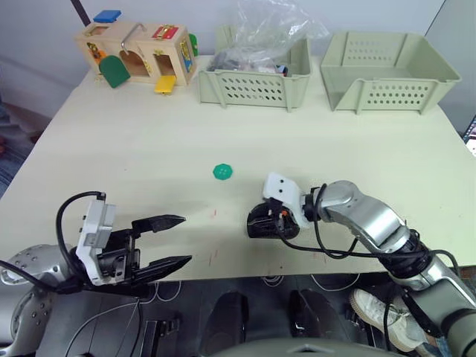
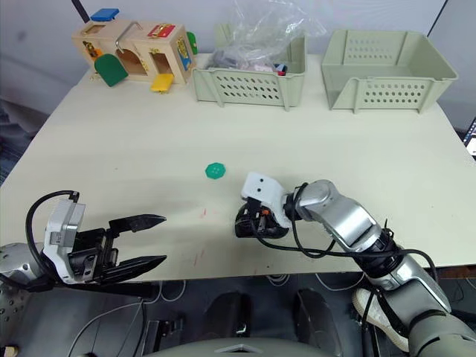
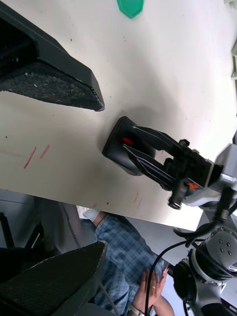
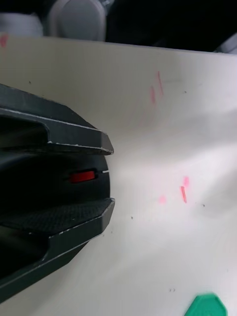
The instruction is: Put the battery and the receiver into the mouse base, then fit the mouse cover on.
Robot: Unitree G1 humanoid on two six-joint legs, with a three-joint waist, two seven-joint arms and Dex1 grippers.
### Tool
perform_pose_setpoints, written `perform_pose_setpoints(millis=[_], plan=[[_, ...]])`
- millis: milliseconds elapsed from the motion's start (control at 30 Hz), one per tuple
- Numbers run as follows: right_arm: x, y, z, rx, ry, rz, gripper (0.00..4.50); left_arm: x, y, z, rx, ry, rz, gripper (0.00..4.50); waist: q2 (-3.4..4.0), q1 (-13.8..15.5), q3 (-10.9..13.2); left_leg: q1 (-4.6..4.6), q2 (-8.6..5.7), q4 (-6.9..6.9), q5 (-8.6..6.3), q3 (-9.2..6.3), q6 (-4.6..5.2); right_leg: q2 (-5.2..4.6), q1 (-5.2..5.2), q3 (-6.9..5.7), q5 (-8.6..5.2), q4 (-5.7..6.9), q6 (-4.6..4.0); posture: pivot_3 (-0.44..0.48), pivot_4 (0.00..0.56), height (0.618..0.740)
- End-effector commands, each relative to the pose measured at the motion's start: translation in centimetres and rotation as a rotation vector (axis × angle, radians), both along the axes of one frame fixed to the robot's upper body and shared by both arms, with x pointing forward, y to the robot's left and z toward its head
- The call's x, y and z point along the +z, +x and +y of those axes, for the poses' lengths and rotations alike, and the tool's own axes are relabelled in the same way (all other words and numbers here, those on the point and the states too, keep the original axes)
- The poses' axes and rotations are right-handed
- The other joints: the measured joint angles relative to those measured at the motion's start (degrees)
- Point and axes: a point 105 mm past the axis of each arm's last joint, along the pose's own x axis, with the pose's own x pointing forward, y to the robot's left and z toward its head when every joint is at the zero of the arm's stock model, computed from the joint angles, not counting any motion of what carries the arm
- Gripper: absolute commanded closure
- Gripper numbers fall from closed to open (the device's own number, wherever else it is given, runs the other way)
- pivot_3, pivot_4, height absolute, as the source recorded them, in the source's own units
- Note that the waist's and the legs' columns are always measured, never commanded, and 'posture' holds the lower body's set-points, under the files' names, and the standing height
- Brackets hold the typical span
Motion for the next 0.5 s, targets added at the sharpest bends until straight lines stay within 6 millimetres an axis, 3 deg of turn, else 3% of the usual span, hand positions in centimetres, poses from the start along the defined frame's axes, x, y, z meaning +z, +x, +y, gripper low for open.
perform_pose_setpoints(millis=[33, 233, 367, 500], plan=[[4.6, -1.0, -2.4, -0.016, 0.23, -0.099, 3.04, 0.8, -0.1, -0.2, -0.01, -0.005, -0.041, 0.0, -0.02, 0.13, -0.01, -0.02, 0.0, -0.01, 0.0, -0.01, 0.0, 0.0, 0.0, -0.01, 0.0, -0.01, 0.01, 0.0, 0.15, 0.74], [2.2, -1.8, -5.4, -0.142, 0.322, -0.026, 3.04, 0.9, 0.3, -0.4, -0.015, -0.01, -0.042, 0.0, -0.01, -0.08, 0.0, 0.05, 0.02, -0.01, 0.0, 0.02, 0.0, 0.02, 0.04, 0.0, -0.03, -0.02, -0.03, 0.0, 0.15, 0.74], [-0.5, -2.2, -5.8, -0.201, 0.356, -0.028, 3.04, 1.0, 0.7, -0.6, -0.024, -0.012, -0.044, 0.0, -0.01, -0.08, 0.0, 0.05, 0.02, -0.03, 0.0, 0.03, 0.0, 0.05, 0.03, 0.02, -0.02, -0.01, -0.02, 0.0, 0.15, 0.74], [-1.3, -2.0, -5.6, -0.243, 0.41, -0.037, 3.04, 0.9, 0.9, -0.6, -0.026, -0.013, -0.043, 0.0, 0.02, -0.25, 0.01, 0.09, 0.02, -0.03, 0.0, 0.02, 0.0, 0.05, 0.03, 0.11, -0.02, 0.0, -0.02, 0.0, 0.15, 0.74]])
